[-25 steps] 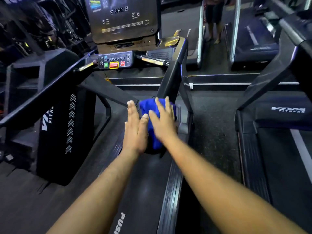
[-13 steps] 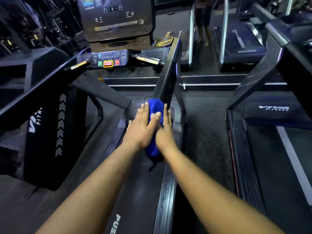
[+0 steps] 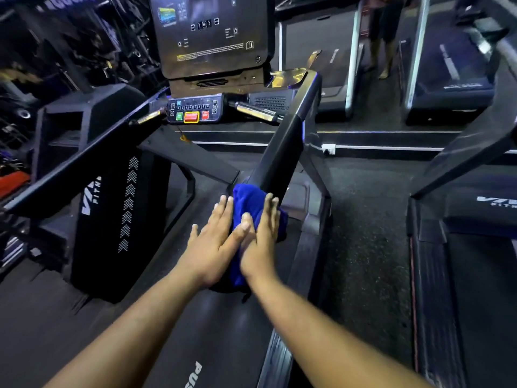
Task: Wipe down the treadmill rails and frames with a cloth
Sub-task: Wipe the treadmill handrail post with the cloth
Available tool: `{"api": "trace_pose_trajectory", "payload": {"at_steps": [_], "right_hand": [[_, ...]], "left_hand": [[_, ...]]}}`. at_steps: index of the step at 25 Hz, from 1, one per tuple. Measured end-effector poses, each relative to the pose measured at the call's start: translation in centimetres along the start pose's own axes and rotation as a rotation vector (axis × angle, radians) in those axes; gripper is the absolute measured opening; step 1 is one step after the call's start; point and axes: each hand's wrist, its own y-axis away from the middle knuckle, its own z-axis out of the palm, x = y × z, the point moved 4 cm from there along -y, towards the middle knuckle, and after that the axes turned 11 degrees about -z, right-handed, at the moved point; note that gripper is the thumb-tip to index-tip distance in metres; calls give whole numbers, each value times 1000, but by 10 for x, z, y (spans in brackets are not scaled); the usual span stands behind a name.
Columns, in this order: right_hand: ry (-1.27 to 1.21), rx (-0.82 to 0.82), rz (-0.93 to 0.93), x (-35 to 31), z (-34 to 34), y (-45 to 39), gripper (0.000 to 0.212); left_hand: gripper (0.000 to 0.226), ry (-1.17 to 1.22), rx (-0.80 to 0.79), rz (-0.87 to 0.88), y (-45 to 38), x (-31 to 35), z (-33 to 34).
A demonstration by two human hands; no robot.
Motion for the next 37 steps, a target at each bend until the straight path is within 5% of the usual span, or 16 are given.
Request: {"api": "trace_pose_trajectory", "payload": {"at_steps": [6,12,17,21,24,28,32,37], "right_hand": [[485,-275,-162,18,-31,-176,53],[100,-155,-251,29,-22,-54,62],[-53,152,44,62,-35,-144,61],[-188,28,76,35,-14,-22,80],[-209,107,86,60,-15,-52,61],[-166,186,490,75,-30,-105,48],[-5,42,86,16,-6,-36,69],[273,-72,-38,34,-30,-185,56]], "left_hand": [[101,-72,-20,-46,-37,32,1],[94,15,12,37,-47,25,4],[93,-80,-21,-23,-44,30,5],[95,-72,-26,-5,-46,28,6],[96,-63,-18,-4,-46,30,5],[97,-64,-23,-3,-41,30,5],[93,-31,-39,2,-41,28,3],[93,-93,-58,-26,-50,29,0]]}}
